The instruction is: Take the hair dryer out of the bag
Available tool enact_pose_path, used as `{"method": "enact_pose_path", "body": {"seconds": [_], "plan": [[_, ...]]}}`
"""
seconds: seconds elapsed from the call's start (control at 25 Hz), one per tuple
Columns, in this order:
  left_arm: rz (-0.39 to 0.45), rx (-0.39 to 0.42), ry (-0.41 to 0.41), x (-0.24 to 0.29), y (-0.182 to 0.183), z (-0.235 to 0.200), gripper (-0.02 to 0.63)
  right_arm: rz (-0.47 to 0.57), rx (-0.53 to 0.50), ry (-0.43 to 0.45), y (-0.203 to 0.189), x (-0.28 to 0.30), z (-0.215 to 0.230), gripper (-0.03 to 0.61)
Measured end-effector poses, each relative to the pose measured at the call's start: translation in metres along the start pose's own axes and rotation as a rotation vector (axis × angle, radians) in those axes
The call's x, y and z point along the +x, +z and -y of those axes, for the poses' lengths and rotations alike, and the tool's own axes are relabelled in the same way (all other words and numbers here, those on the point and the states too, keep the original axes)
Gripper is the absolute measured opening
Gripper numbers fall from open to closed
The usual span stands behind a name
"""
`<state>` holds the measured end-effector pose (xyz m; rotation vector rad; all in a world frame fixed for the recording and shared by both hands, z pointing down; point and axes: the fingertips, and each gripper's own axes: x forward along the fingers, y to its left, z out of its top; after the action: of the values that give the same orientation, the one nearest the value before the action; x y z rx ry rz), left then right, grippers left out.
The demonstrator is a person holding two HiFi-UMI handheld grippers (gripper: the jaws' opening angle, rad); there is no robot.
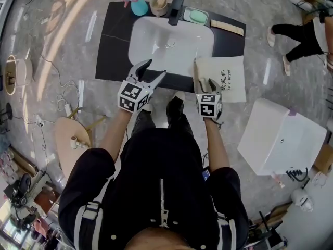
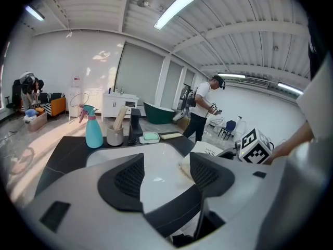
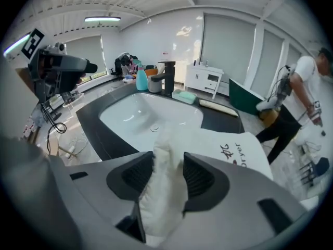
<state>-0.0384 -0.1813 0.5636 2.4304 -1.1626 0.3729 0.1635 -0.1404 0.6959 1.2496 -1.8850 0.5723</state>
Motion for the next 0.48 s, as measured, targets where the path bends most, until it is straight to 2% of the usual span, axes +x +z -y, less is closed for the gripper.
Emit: {"method": "enact_pose_path", "body": {"seconds": [0.2,0.48], "plan": [[-0.007,-0.001,-0.005,0.001,-0.003,0.001,0.282,-0.017,0.047,-0.007,-0.004,0.001,0.005,0.123],[-0.019,0.004,-0.026,0.005,-0.005,0.006,0.282,0.004,0.102,0.025,-0.004,-0.006,0.014,0.066]]}}
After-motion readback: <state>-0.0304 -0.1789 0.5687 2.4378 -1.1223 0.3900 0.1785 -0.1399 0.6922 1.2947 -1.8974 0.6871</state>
